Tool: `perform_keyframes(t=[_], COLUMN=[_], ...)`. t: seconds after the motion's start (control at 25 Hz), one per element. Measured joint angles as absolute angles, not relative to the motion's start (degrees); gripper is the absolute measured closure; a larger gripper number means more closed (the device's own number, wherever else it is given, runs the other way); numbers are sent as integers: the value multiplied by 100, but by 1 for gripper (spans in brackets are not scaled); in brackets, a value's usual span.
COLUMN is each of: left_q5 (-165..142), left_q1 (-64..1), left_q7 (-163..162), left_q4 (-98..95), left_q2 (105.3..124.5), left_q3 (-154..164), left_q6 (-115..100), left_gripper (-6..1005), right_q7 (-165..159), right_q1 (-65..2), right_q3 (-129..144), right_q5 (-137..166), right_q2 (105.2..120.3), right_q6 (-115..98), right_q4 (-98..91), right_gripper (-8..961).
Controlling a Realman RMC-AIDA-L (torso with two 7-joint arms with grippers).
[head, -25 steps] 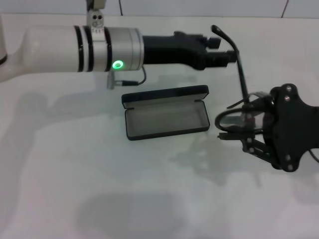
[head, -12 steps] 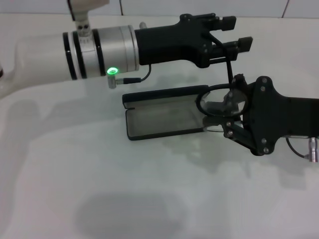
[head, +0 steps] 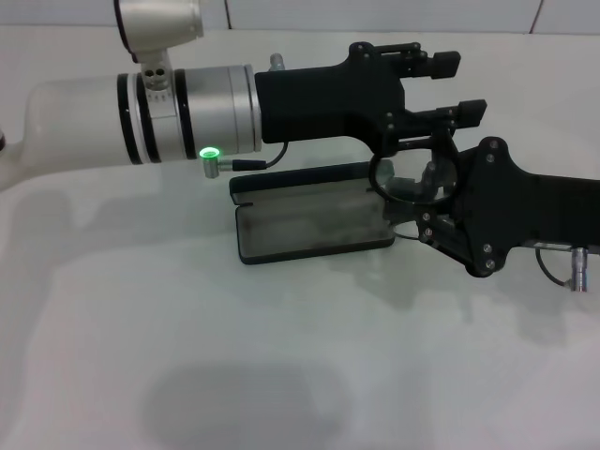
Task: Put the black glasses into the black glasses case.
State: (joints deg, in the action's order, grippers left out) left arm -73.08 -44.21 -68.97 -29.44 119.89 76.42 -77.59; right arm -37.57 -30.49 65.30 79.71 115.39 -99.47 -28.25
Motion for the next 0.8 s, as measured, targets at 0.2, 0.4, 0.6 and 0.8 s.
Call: perform_keyframes(t=[0.2, 0.4, 0.6, 0.8], left_q5=[-7321, -7312, -7324, -7318], left_q1=[-4413, -4382, -4301, -4297], left_q7=[-6778, -6710, -6641, -6627], left_q4=[-2947, -2971, -3121, -3146], left_q2=[11987, 11983, 11980, 11979], left_q3=[7669, 7644, 7647, 7650], left_q6=[-7759, -7759, -7758, -7722], left_gripper=[369, 369, 369, 369], right_q7=[-3860, -3861, -3866, -3867], right_q1=[-3045, -3018, -2983, -2970], right_q3=[6531, 6544, 6533, 6529], right_q5=[7975, 7975, 7961, 7964], right_q2=[11536, 11541, 11535, 11530], right_q6=[-9813, -9716, -9649, -9525], right_q4=[-2818, -2812, -2813, -2852], right_gripper=[826, 826, 825, 824])
